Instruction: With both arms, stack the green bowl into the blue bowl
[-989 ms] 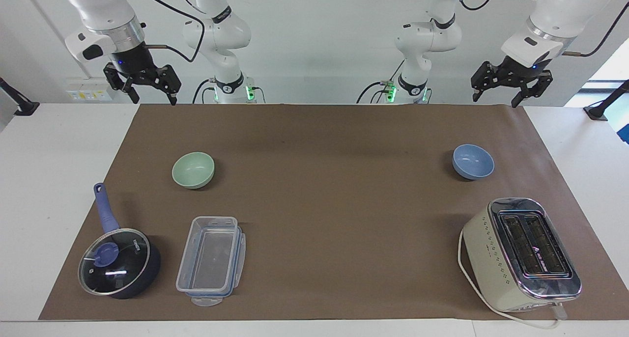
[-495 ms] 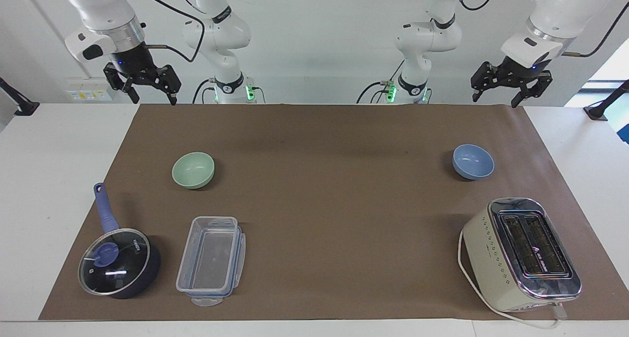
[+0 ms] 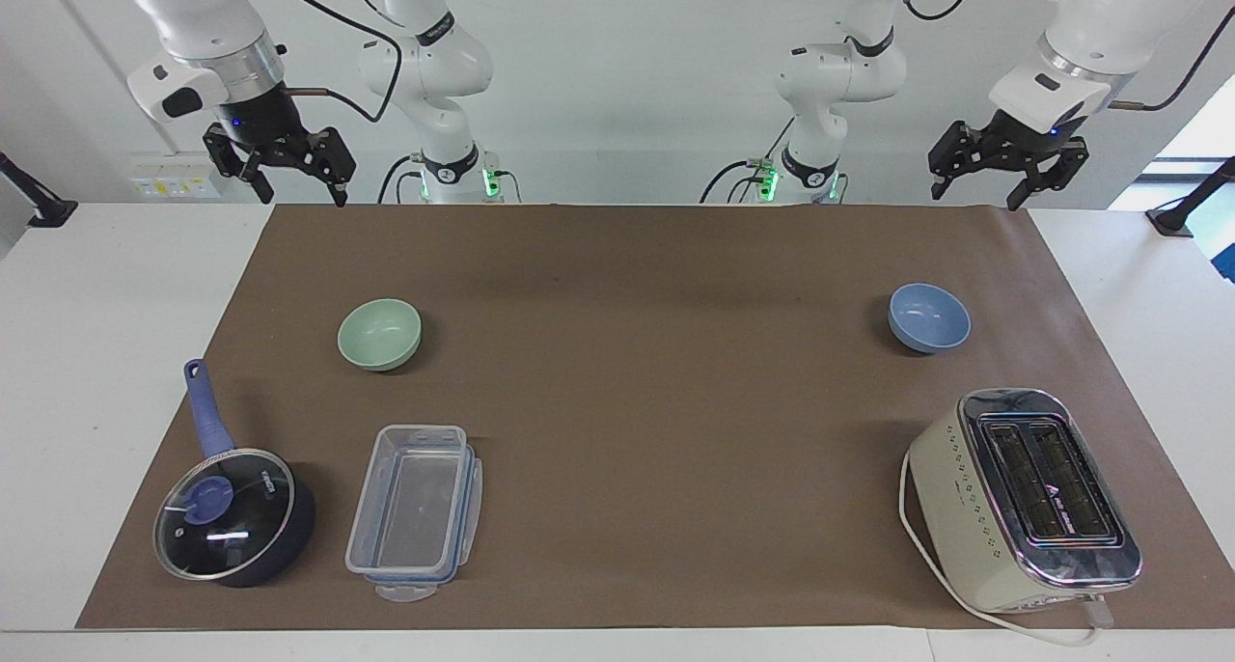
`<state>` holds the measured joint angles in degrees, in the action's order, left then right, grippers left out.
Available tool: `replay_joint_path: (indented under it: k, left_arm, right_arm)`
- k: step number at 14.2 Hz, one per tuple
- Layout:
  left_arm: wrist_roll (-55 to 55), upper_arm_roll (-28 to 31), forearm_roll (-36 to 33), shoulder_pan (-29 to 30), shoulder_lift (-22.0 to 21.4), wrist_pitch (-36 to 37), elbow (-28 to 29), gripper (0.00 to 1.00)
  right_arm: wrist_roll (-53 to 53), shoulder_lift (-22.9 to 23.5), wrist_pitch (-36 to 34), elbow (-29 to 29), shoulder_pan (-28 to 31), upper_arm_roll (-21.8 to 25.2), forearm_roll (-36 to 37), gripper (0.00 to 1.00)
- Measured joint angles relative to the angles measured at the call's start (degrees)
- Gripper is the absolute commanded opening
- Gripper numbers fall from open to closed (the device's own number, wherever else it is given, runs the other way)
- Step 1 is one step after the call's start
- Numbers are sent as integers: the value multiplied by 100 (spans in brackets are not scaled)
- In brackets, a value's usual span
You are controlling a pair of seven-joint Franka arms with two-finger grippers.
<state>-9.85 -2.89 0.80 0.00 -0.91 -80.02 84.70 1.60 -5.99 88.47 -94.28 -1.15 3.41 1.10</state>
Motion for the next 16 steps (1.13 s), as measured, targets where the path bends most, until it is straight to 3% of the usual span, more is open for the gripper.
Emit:
replay_joint_path:
  k: [4,16]
  left_arm:
    - [-123,-2,50,355,0,-301,245,100]
    - [-1272,8,340,1242,34,-2031,1945,100]
  right_arm:
    - [0,0,0,0,0,0,0,100]
    - [0,0,0,0,0,0,0,100]
